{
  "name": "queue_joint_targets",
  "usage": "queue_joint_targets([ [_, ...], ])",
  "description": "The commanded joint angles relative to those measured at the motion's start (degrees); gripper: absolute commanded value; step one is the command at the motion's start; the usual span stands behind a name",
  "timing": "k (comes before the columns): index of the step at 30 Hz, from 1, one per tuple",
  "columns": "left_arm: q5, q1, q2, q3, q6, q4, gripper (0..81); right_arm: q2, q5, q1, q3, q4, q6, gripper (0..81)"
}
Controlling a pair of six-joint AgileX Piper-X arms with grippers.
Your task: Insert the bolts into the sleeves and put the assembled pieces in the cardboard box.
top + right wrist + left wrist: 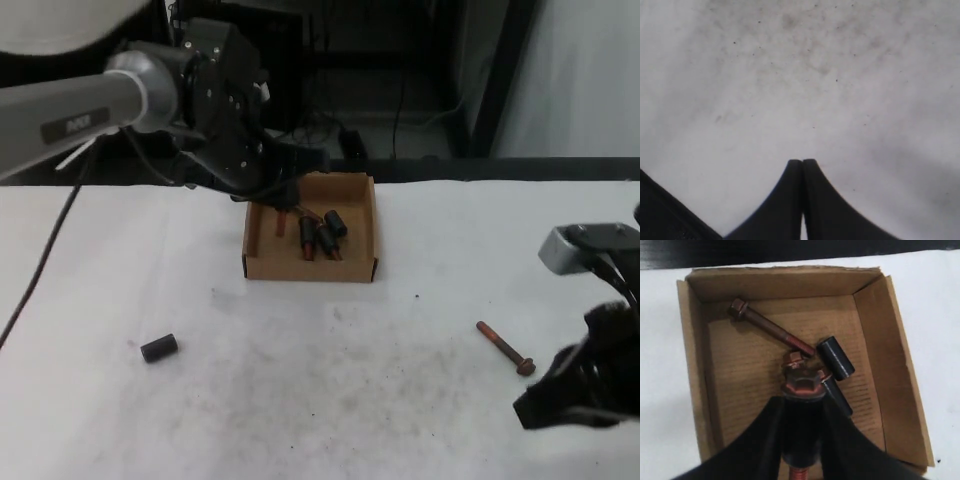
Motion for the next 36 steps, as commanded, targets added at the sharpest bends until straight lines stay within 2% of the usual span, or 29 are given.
queue_joint_targets([
  [1,-0.6,0.0,1.3,-2.9,0.3,1.1,0.8,3.5,-0.5,-2.1,-3.1,2.0,-3.3,0.2],
  [12,-1.0,0.0,5.7,-5.6,0.9,3.4,0.8,11.2,-0.1,-7.2,-12.0,6.4,-7.8,0.2],
  [23,-0.5,0.0,6.4,-5.6,2.4,4.3,0.8,11.3,2.5,-10.0,-12.9,6.3,-9.4,0.0],
  [25,0.5,0.0,6.4,-5.6,2.7,4.3,0.7,11.3,2.5,-10.1,-12.9,6.3,-9.6,2.2],
  [28,1.5,0.0,6.4,-5.6,2.6,4.3,10.3,11.4,2.5,-10.1,-12.9,6.2,-10.2,12.8],
  [31,1.8,0.0,6.4,-5.6,2.6,4.3,26.1,11.7,2.5,-10.1,-12.9,5.9,-10.0,29.8],
  [33,1.7,0.0,6.4,-5.6,2.6,4.4,39.2,12.2,3.7,-10.1,-12.9,5.9,-8.8,38.2],
  [35,1.7,0.0,6.4,-5.6,0.9,4.8,46.0,12.9,5.6,-10.1,-12.9,5.9,-7.5,41.0],
  [36,1.7,0.2,6.2,-5.6,0.0,5.2,46.6,13.3,6.0,-10.1,-12.9,5.9,-7.5,40.6],
])
